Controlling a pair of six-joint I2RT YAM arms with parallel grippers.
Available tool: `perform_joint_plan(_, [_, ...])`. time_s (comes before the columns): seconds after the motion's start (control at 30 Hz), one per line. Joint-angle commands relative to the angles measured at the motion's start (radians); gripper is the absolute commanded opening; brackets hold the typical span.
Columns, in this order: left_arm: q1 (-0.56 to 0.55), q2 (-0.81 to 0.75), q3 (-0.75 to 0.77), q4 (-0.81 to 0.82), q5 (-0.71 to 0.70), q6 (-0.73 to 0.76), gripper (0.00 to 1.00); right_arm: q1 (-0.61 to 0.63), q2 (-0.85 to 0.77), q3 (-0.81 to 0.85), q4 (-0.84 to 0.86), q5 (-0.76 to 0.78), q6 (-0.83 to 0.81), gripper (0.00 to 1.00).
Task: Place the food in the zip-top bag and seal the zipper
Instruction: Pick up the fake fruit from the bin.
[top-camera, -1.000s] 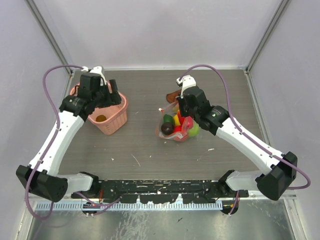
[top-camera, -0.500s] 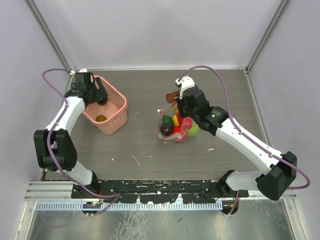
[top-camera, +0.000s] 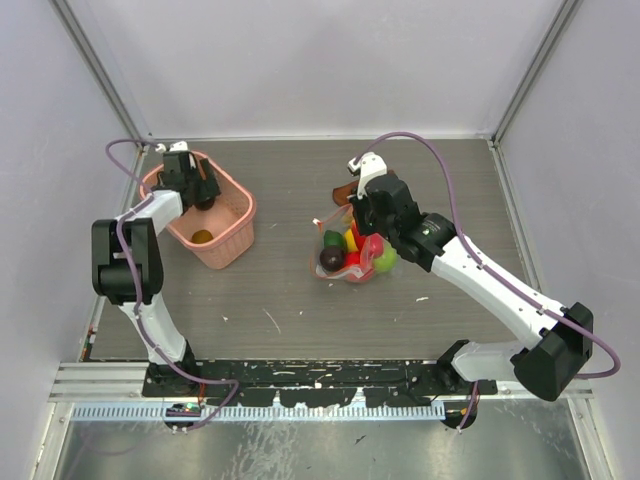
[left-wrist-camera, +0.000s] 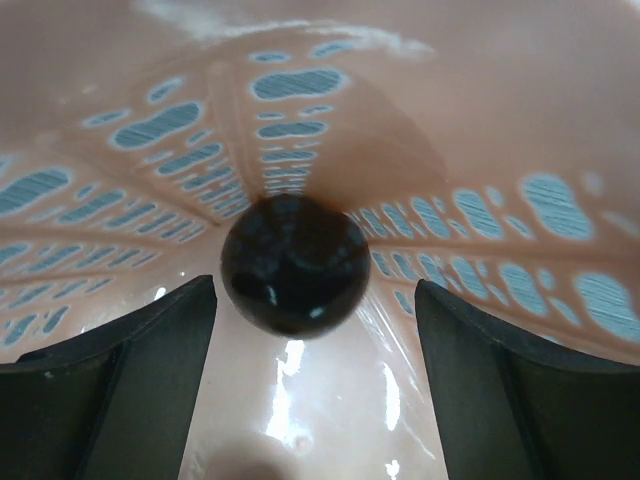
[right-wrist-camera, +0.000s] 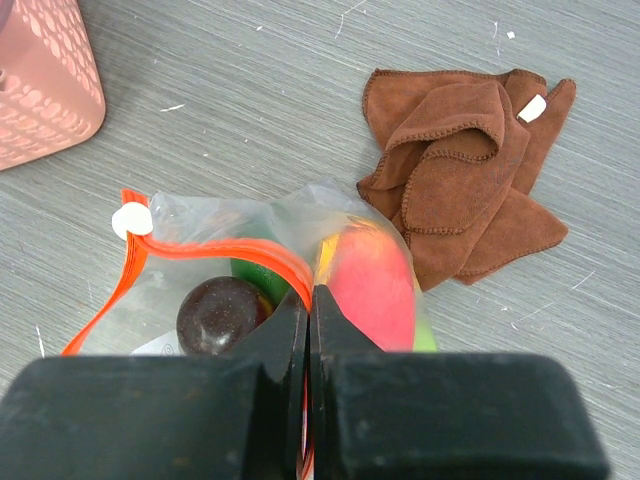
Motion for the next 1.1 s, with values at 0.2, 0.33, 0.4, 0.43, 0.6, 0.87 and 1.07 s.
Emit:
perform_joint_plan(0.2, [0.056,0.084,0.022,0.191,0.192,0.101,0.77,-0.001,-0.034,-0.001,0.083,-0.004,-0.035,0.00])
perform_joint_plan(0.33, [0.064,0.111,0.021,0.205,0.247,0.117,0.74,-0.003,-0.034,-0.006,0.085,-0.002,-0.040,0.00])
perform_joint_plan(0.4, [0.065,0.117,0.013,0.227,0.272,0.125,0.70,-0.002,-0.037,-0.009,0.085,-0.003,-0.042,0.00])
perform_joint_plan(0.43, [0.065,0.123,0.010,0.236,0.278,0.125,0.69,-0.003,-0.038,-0.010,0.086,-0.001,-0.042,0.00])
perform_joint_plan(0.6, [0.068,0.129,0.008,0.247,0.323,0.129,0.58,-0.003,-0.039,-0.016,0.086,-0.001,-0.041,0.00])
perform_joint_plan(0.87, [0.068,0.024,-0.047,0.218,0.320,0.118,0.46,-0.002,-0.048,-0.016,0.085,-0.006,-0.037,0.00])
perform_joint_plan(1.07, [0.068,-0.077,-0.069,0.160,0.278,0.099,0.43,-0.002,-0.053,-0.016,0.088,-0.009,-0.031,0.00])
